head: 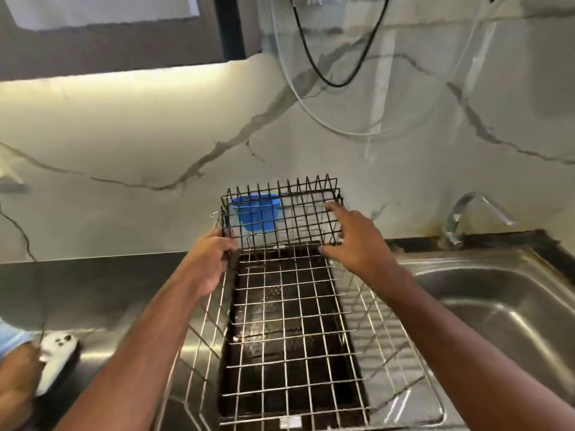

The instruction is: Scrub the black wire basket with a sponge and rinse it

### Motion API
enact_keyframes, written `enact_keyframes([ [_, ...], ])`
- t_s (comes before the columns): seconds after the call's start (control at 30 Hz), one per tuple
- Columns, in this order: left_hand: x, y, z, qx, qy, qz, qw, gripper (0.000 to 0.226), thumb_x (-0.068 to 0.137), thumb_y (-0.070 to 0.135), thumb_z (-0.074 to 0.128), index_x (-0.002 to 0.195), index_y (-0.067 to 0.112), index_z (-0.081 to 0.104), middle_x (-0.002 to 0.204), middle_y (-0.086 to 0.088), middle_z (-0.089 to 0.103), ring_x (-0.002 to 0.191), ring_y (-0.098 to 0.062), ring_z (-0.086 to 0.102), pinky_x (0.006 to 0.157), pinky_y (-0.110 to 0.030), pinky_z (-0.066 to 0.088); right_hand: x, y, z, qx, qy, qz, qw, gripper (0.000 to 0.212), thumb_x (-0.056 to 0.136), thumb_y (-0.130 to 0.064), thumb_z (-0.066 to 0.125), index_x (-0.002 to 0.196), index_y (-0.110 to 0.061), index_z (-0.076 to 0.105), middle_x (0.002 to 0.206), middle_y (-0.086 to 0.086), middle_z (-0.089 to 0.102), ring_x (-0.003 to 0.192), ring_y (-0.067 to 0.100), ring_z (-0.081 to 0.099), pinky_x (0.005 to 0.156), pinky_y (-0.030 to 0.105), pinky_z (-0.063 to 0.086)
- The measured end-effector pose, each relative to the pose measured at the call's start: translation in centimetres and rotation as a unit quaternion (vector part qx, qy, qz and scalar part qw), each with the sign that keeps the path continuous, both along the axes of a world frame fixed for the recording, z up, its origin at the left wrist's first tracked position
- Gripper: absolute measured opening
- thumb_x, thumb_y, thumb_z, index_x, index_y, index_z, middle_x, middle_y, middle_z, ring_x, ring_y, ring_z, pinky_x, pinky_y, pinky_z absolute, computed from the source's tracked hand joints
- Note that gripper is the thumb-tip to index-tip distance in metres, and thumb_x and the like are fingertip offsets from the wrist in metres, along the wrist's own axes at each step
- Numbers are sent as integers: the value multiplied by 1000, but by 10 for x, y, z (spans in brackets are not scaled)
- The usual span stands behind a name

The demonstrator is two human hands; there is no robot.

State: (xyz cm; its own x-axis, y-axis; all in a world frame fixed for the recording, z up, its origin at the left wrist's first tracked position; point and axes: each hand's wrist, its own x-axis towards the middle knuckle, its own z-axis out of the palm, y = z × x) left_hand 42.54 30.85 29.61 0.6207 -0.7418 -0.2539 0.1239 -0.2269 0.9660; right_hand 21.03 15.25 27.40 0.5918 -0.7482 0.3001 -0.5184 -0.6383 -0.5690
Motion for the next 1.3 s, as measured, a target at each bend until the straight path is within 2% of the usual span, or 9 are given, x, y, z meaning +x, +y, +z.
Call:
enact_keyframes([
  [0.07, 16, -1, -12, 58, -2, -39, 998, 21, 94, -7, 51, 94, 13, 59, 95, -4, 61, 86, -18, 55, 77, -36, 44, 15, 1, -12, 9, 45, -17, 999, 90, 74, -25, 88, 148, -22, 38, 121, 8, 64, 97, 16, 65, 87, 26, 50],
  [0.17, 28, -12, -30, 136, -15, -88, 987, 25, 92, -4, 57, 113, 10, 57, 123, -9, 62, 115, -26, 56, 109, -49, 37, 26, -1, -34, 54, 89, -42, 994, 90, 67, -21, 92, 141, -17, 39, 111, 9, 68, 84, 17, 69, 79, 35, 61],
  [0.3, 33, -39, -47, 197, -34, -99, 975, 58, 90, -10, 54, 144, 3, 39, 156, -22, 33, 141, -40, 38, 117, -57, 32, 38, 5, -58, 101, 166, -93, 977, 89, 65, -22, 93, 136, -12, 40, 104, 8, 66, 87, 21, 68, 77, 34, 60],
  [0.43, 37, -63, -68, 269, -89, -123, 951, 50, 95, -12, 49, 143, 1, 39, 141, -27, 46, 125, -42, 50, 112, -46, 39, 43, 9, -76, 136, 161, -130, 969, 88, 65, -19, 93, 134, -10, 39, 102, 8, 66, 89, 21, 69, 79, 35, 61],
  [0.53, 44, -71, -77, 338, -126, -150, 921, 59, 97, -4, 55, 151, -1, 30, 159, -23, 30, 143, -39, 37, 118, -50, 32, 44, 12, -86, 143, 155, -131, 969, 89, 66, -18, 91, 137, -11, 38, 109, 9, 66, 95, 21, 68, 81, 31, 58],
  [0.67, 48, -72, -87, 396, -181, -193, 880, 53, 103, 4, 49, 151, -3, 29, 159, -21, 31, 141, -35, 42, 116, -44, 37, 49, 12, -90, 137, 155, -123, 971, 85, 68, -15, 89, 137, -12, 39, 117, 11, 66, 104, 24, 68, 89, 32, 57],
  [0.83, 55, -80, -100, 412, -201, -226, 860, 56, 103, 2, 47, 154, 0, 23, 163, -20, 24, 143, -34, 38, 117, -45, 35, 54, 2, -89, 143, 169, -114, 968, 84, 69, -14, 89, 137, -15, 40, 122, 12, 64, 109, 26, 66, 93, 36, 56],
  [1.13, 61, -88, -105, 414, -168, -176, 877, 51, 104, 5, 43, 152, 0, 28, 157, -21, 34, 141, -33, 41, 116, -46, 38, 59, -9, -93, 119, 220, -98, 963, 85, 80, -29, 82, 150, -22, 33, 137, 17, 52, 108, 25, 65, 96, 40, 55],
  [1.3, 57, -83, -100, 400, -167, -145, 889, 50, 104, 6, 42, 152, -2, 28, 156, -21, 36, 143, -32, 39, 116, -45, 38, 58, -9, -89, 122, 231, -88, 961, 86, 85, -30, 78, 155, -22, 28, 151, 20, 39, 131, 32, 52, 109, 44, 45],
])
